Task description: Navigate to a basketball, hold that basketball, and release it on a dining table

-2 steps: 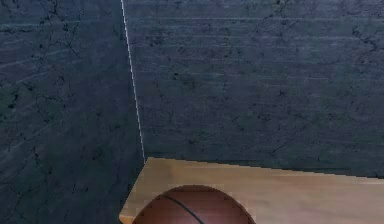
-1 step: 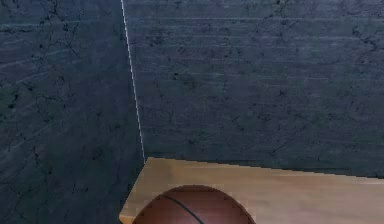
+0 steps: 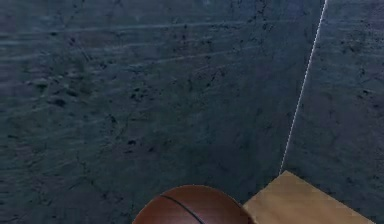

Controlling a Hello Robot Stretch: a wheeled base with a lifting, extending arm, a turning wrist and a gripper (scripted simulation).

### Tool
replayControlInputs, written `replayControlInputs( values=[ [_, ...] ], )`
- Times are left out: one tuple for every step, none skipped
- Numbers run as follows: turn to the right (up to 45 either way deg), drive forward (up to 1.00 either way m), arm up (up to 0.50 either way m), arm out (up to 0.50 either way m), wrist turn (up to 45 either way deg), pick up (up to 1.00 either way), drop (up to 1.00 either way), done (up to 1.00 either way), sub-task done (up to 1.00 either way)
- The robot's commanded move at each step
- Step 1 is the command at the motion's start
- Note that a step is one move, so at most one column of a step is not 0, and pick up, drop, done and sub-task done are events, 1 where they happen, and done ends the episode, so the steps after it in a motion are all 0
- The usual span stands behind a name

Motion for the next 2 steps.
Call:
replayControlInputs(
  values=[
    [-45.0, 0.0, 0.0, 0.0, 0.0, 0.0, 0.0, 0.0, 0.0],
    [-45.0, 0.0, 0.0, 0.0, 0.0, 0.0, 0.0, 0.0, 0.0]
  ],
)
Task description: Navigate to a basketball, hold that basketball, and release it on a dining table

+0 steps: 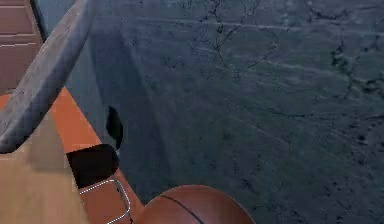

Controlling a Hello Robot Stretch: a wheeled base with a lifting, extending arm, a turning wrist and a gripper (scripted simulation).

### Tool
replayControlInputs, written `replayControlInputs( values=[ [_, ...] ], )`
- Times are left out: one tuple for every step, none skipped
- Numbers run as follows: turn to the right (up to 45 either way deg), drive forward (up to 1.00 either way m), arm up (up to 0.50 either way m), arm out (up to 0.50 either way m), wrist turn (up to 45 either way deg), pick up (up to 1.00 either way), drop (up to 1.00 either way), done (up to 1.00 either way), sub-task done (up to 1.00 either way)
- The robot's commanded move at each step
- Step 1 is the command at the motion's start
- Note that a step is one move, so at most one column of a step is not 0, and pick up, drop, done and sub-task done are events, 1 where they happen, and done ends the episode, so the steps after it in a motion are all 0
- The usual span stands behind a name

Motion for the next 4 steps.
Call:
replayControlInputs(
  values=[
    [-33.0, 0.0, 0.0, 0.0, 0.0, 0.0, 0.0, 0.0, 0.0],
    [0.0, 0.3, 0.0, 0.0, 0.0, 0.0, 0.0, 0.0, 0.0],
    [-45.0, 0.0, 0.0, 0.0, 0.0, 0.0, 0.0, 0.0, 0.0],
    [-45.0, 0.0, 0.0, 0.0, 0.0, 0.0, 0.0, 0.0, 0.0]
  ],
)
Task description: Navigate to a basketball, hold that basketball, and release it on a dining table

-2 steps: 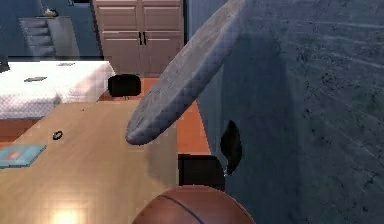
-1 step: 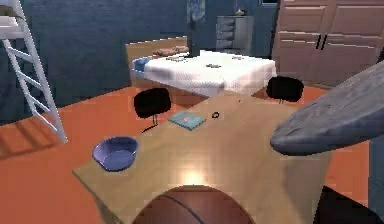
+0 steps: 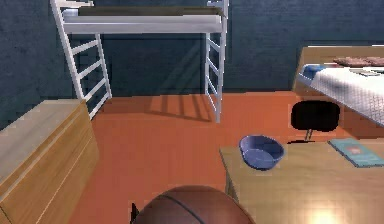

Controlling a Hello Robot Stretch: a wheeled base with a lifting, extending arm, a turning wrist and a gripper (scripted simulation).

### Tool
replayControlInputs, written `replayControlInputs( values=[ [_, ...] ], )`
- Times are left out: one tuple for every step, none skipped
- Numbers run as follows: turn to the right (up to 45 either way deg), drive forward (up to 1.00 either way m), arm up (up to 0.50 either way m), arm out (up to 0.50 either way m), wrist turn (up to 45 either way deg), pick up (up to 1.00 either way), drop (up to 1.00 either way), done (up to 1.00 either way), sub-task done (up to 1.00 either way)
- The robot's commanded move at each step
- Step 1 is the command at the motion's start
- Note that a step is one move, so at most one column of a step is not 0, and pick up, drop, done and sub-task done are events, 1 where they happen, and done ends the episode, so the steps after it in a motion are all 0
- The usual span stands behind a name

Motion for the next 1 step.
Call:
replayControlInputs(
  values=[
    [-27.0, 0.0, 0.0, 0.0, 0.0, 0.0, 0.0, 0.0, 0.0]
  ],
)
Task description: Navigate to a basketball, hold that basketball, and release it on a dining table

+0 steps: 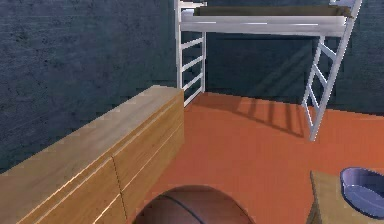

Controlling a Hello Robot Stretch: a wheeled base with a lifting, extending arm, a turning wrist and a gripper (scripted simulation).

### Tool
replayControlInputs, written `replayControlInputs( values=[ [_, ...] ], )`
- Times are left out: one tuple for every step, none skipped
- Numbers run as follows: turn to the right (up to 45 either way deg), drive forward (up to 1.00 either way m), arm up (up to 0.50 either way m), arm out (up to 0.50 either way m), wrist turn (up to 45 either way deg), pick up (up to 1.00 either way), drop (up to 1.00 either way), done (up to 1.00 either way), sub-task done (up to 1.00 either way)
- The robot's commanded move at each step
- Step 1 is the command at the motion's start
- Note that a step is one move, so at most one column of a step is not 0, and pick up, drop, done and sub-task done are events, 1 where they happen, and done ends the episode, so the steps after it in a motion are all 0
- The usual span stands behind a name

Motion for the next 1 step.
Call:
replayControlInputs(
  values=[
    [0.0, 0.0, 0.0, 0.48, 0.0, 0.0, 0.0, 0.0, 0.0]
  ],
)
